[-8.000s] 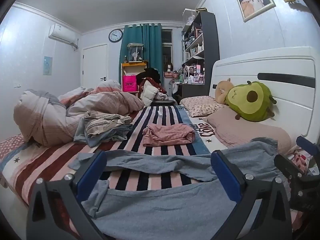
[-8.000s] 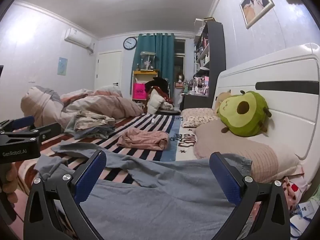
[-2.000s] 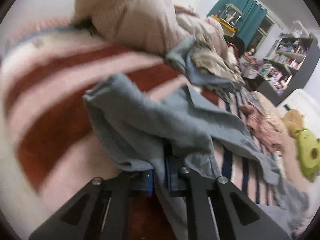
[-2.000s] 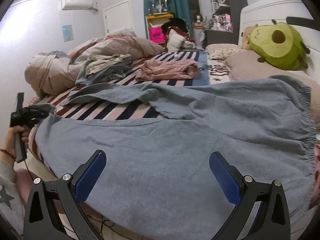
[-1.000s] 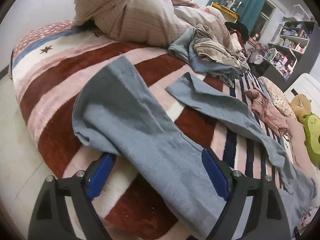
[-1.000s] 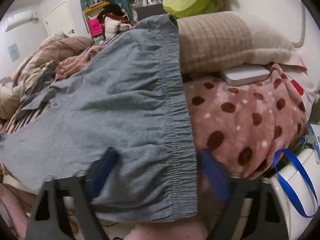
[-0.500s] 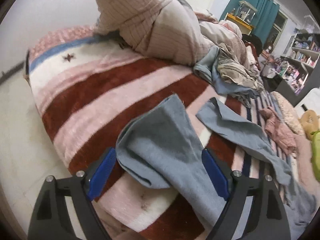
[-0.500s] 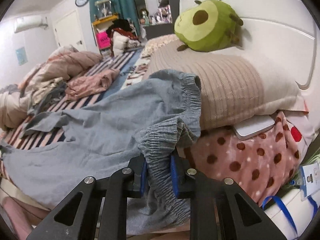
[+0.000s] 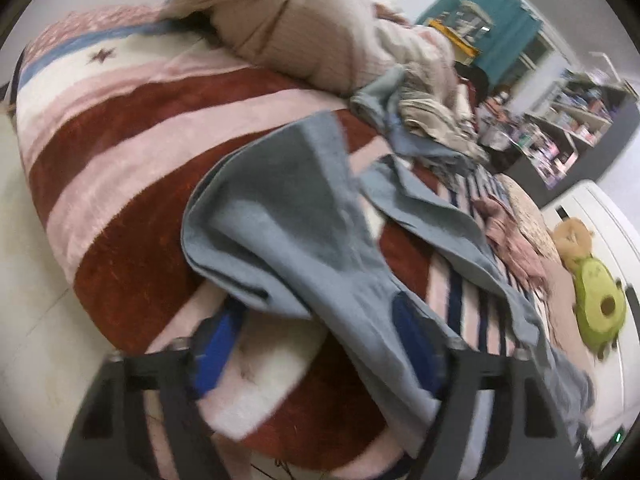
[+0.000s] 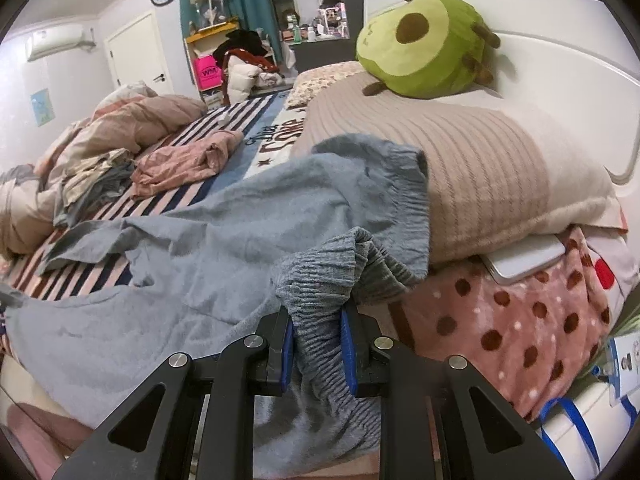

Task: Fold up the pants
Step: 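Grasp the elastic waistband with the right gripper while the left gripper holds the leg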

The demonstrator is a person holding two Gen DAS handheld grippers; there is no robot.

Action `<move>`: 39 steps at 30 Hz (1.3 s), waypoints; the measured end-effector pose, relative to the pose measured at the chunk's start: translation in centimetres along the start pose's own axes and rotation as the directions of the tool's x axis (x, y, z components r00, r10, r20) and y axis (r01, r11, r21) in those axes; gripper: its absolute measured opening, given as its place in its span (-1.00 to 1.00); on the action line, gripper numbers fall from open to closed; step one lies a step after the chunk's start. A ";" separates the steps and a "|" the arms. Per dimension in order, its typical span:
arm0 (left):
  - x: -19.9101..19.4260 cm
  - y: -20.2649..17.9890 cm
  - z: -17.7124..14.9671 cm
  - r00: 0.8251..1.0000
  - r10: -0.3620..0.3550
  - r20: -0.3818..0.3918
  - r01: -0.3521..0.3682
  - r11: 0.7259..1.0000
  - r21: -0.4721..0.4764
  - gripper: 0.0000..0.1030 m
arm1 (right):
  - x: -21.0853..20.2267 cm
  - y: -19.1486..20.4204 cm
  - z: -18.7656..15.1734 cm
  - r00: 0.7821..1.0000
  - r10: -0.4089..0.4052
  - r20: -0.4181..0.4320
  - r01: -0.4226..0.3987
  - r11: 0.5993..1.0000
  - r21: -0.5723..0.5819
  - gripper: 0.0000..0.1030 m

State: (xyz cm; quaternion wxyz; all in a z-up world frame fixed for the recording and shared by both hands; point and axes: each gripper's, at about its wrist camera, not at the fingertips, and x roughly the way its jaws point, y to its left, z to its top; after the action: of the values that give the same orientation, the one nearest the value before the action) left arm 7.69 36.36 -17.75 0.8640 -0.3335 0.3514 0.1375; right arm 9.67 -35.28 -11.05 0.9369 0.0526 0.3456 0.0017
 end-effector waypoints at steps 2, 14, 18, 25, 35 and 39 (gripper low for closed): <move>1.1 0.5 0.6 0.998 0.056 0.011 -0.056 0.998 -0.017 -0.33 | 0.3 0.0 0.2 1.000 0.004 -0.004 -0.004 1.000 0.001 -0.72; -3.1 -4.6 4.5 0.982 0.098 0.164 -0.119 0.985 0.123 -0.92 | 0.2 0.6 2.6 0.998 0.046 0.037 -0.047 0.999 0.016 -0.72; -2.8 -6.4 6.8 0.981 0.115 0.153 -0.136 0.981 0.138 -0.92 | 0.0 1.5 5.6 0.997 0.047 0.069 -0.046 0.999 -0.016 -0.72; -0.1 -7.3 8.6 0.973 0.179 0.148 -0.200 0.969 0.143 -0.92 | 2.0 3.2 9.5 0.999 0.006 0.049 -0.002 0.997 -0.081 -0.72; 6.3 -5.5 8.1 0.959 0.282 0.011 -0.280 0.948 0.150 -0.63 | 7.9 2.5 8.6 0.993 -0.066 -0.099 0.056 0.993 -0.101 -0.71; 3.1 -6.5 8.3 0.930 0.335 0.148 -0.358 0.919 0.168 0.50 | 7.0 3.0 8.1 0.987 -0.109 -0.116 0.093 0.986 -0.138 -0.58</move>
State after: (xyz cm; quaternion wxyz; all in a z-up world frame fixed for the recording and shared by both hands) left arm 17.26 37.15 -12.44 0.8729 -0.1725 0.3656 0.2731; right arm 20.29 -32.76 -9.17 0.9142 -0.0275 0.4040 -0.0196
